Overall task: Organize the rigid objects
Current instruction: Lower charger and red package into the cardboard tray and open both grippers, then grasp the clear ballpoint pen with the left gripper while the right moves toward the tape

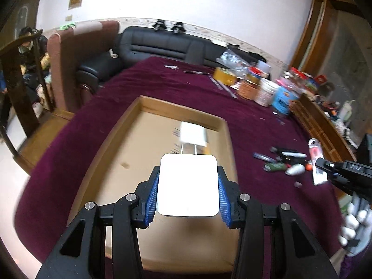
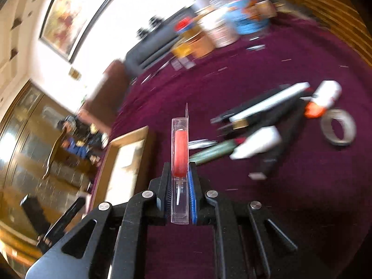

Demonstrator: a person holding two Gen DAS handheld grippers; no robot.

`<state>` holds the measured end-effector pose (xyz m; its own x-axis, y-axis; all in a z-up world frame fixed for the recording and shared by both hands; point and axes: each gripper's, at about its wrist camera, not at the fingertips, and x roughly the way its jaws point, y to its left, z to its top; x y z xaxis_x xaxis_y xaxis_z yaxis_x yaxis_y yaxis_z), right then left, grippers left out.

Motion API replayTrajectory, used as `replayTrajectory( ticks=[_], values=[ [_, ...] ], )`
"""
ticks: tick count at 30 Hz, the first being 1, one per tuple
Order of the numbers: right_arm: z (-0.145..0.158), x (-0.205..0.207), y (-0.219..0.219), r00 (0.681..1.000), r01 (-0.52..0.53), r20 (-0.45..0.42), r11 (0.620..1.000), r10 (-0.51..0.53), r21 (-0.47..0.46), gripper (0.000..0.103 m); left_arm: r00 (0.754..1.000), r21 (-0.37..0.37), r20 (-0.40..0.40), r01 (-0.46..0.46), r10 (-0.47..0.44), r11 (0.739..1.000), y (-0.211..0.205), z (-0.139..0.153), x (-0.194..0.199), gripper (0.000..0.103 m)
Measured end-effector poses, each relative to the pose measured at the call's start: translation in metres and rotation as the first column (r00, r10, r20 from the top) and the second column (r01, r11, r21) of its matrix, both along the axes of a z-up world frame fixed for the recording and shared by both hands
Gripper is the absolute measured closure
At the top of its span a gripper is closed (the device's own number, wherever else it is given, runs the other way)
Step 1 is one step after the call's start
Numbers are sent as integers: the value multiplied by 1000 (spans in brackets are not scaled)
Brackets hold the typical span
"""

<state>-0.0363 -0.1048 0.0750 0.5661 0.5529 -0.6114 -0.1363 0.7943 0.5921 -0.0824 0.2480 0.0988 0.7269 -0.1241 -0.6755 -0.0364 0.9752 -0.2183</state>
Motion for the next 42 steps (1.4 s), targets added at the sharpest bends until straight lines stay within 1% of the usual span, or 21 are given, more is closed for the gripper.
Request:
replayTrajectory(
  ticks=[2,4,8,12,15,19,21,23,27,28,31,33,35,39,42],
  values=[
    [-3,13,36,998,-63,-21,998,63,2,92,1000,28,-8,-4,4,1000,10,-3,17,64],
    [-9,26,70,992,-118,-41,993,118,-3,92,999,33,-33,-11,12,999,18,-8,35,64],
    [-25,51,141,972,-218,-91,976,217,-1,92,996,-25,-88,-21,19,999,37,-25,75,64],
    [-39,78,196,953,-274,-131,962,272,2,92,989,-74,-141,-56,45,996,56,-41,107,64],
    [-45,93,223,944,-295,-150,956,293,10,92,984,-118,-171,-81,60,990,72,-54,127,64],
    [-56,108,248,935,-309,-177,951,307,16,92,980,-155,-185,-95,66,983,80,-61,139,64],
    [-61,112,253,934,-308,-187,951,304,7,92,981,-185,-189,-87,51,979,82,-64,141,64],
    [-67,116,255,935,-300,-198,954,294,-4,92,981,-182,-190,-85,50,980,81,-65,143,64],
    [-70,121,252,940,-286,-204,957,274,-34,92,985,-180,-164,-82,52,980,82,-59,143,63],
    [-71,122,251,941,-283,-206,958,270,-37,90,986,-181,-160,-85,56,980,82,-57,142,62],
    [-69,123,248,943,-275,-204,961,262,-37,89,987,-196,-147,-96,67,976,83,-50,136,56],
    [-65,122,246,947,-276,-186,959,261,-62,89,988,-200,-137,-103,76,974,84,-46,133,50],
    [-57,120,250,954,-273,-158,957,256,-98,87,989,-199,-124,-106,82,974,82,-39,126,47],
    [-43,114,238,960,-263,-125,961,252,-82,85,990,-183,-99,-113,96,977,76,-25,109,43],
    [-30,103,219,966,-248,-92,966,241,-72,85,991,-165,-95,-109,94,980,65,-15,94,42]
  ],
)
